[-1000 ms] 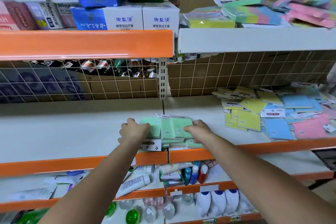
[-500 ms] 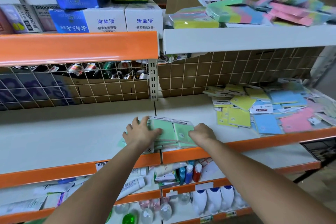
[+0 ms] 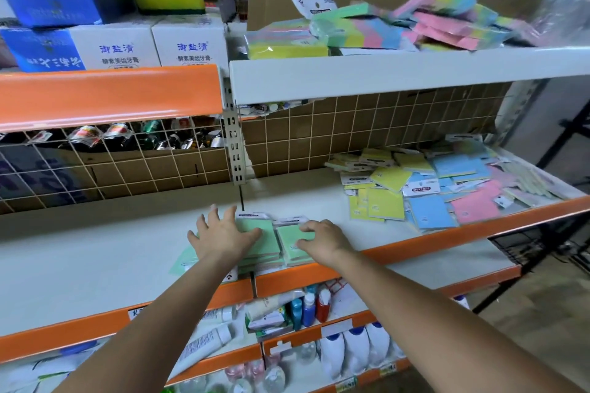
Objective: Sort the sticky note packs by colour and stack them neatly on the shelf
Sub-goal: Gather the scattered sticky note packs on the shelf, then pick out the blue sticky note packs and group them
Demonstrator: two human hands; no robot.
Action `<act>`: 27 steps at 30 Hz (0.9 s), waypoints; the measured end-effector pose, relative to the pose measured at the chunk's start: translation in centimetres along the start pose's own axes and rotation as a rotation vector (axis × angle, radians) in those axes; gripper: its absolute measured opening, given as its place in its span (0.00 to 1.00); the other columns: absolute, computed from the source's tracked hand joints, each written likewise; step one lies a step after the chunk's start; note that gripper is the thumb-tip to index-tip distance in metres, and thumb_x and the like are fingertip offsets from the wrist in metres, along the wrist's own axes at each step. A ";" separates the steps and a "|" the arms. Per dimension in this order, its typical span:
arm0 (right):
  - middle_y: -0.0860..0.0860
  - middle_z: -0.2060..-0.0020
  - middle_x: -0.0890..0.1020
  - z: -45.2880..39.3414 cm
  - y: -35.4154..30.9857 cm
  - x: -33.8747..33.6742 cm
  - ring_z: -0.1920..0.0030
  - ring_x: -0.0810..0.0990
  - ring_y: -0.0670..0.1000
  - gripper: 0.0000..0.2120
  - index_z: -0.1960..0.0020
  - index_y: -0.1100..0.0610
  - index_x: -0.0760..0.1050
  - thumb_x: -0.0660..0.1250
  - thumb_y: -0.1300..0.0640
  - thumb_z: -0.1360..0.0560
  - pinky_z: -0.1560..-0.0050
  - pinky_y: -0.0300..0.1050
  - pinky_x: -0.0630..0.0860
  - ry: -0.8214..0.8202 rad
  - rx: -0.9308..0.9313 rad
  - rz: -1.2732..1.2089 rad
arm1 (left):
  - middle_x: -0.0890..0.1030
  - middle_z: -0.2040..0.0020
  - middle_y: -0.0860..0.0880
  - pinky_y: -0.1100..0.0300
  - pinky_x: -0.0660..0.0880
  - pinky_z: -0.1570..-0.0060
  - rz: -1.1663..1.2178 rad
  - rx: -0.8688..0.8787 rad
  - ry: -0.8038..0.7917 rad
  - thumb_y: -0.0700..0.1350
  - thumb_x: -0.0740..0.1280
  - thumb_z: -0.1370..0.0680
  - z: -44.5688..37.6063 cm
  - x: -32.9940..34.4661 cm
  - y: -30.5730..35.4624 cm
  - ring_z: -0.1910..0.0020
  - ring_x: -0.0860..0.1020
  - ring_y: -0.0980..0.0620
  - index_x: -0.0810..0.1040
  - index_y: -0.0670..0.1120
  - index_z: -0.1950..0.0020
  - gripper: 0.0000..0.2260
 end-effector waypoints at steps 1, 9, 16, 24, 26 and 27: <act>0.53 0.33 0.70 0.1 0.1 -0.1 0.35 0.71 0.54 0.21 0.31 0.48 0.71 0.66 0.49 0.24 0.38 0.47 0.73 -0.004 -0.004 -0.005 | 0.53 0.22 0.48 0.41 0.50 0.27 -0.008 0.012 0.009 0.66 0.63 0.27 0.0 0.0 0.4 0.23 0.50 0.42 0.59 0.57 0.25 0.34; 0.49 0.29 0.71 0.3 1.0 -1.0 0.34 0.73 0.51 0.27 0.29 0.48 0.69 0.69 0.50 0.26 0.35 0.45 0.71 -0.107 -0.020 -0.112 | 0.53 0.21 0.48 0.42 0.49 0.27 -0.040 0.094 0.024 0.67 0.61 0.26 0.1 0.6 4.1 0.23 0.47 0.44 0.59 0.52 0.24 0.35; 0.52 0.33 0.73 0.0 3.4 -4.5 0.37 0.75 0.52 0.22 0.33 0.50 0.72 0.69 0.50 0.26 0.40 0.44 0.73 -0.023 0.007 -0.249 | 0.56 0.22 0.47 0.42 0.50 0.27 -0.025 0.161 -0.018 0.66 0.61 0.26 0.4 1.9 8.7 0.23 0.51 0.44 0.60 0.51 0.25 0.34; 0.49 0.45 0.81 -1.4 7.6 -10.0 0.50 0.81 0.52 0.12 0.42 0.50 0.77 0.67 0.52 0.26 0.49 0.44 0.77 0.093 -0.025 -0.284 | 0.70 0.30 0.46 0.48 0.60 0.32 0.122 0.140 -0.069 0.63 0.62 0.25 0.8 4.1 16.2 0.29 0.63 0.44 0.68 0.52 0.29 0.27; 0.50 0.47 0.82 -2.1 8.7 -11.4 0.51 0.81 0.52 0.10 0.44 0.51 0.78 0.67 0.53 0.25 0.54 0.43 0.77 0.105 -0.045 -0.305 | 0.71 0.31 0.45 0.48 0.61 0.33 0.170 0.127 -0.072 0.62 0.63 0.25 0.7 4.6 18.4 0.30 0.64 0.44 0.69 0.51 0.31 0.26; 0.51 0.47 0.82 -2.4 9.3 -12.1 0.53 0.81 0.53 0.10 0.44 0.51 0.79 0.67 0.54 0.25 0.56 0.42 0.77 0.105 -0.053 -0.327 | 0.72 0.32 0.45 0.49 0.61 0.33 0.192 0.121 -0.072 0.62 0.63 0.25 0.7 4.8 19.6 0.31 0.65 0.44 0.70 0.51 0.31 0.26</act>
Point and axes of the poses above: each hand's wrist, its own z-axis away from the middle knuckle, its own x-axis out of the palm, y = z × x, the point moved 4 cm from there along -z, towards the middle knuckle
